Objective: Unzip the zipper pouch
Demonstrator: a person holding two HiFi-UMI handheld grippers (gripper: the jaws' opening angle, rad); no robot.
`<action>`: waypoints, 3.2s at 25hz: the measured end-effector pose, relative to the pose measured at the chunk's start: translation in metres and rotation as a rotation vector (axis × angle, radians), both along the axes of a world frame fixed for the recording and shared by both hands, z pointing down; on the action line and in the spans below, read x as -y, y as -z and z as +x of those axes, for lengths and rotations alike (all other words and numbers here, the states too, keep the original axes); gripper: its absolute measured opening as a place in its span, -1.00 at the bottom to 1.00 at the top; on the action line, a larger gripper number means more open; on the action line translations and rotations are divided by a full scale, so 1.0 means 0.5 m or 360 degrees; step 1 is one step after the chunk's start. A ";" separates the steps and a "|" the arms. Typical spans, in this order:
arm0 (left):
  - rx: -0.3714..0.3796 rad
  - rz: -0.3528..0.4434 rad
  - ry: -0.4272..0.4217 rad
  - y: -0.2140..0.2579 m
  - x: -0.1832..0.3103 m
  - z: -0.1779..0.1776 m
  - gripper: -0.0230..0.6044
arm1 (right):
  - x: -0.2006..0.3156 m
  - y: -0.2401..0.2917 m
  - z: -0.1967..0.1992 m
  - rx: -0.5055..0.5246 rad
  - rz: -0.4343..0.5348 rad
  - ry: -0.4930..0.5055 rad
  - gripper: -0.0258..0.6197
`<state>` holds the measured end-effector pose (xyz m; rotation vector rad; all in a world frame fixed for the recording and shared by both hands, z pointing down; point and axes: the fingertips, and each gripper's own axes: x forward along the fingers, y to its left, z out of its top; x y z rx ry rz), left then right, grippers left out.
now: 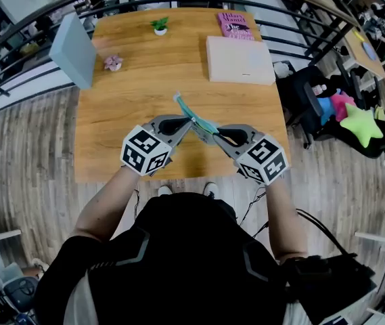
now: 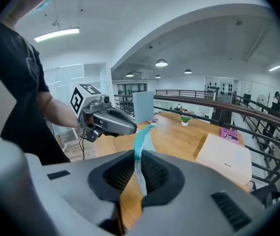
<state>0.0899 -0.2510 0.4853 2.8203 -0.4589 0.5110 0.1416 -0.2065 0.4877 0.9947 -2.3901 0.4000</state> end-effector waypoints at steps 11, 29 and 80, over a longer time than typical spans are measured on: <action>0.0034 -0.0043 0.0232 -0.002 0.036 -0.047 -0.83 | 0.014 0.001 0.024 0.0054 0.0000 0.0101 -0.76; 0.0009 -0.0118 0.0591 -0.003 0.090 -0.148 -0.83 | 0.048 -0.007 0.049 0.0129 -0.0027 0.0155 -0.76; 0.0781 -0.0546 0.0434 -0.508 0.059 -0.254 -0.83 | 0.076 -0.510 -0.061 -0.0019 -0.0702 0.0008 -0.75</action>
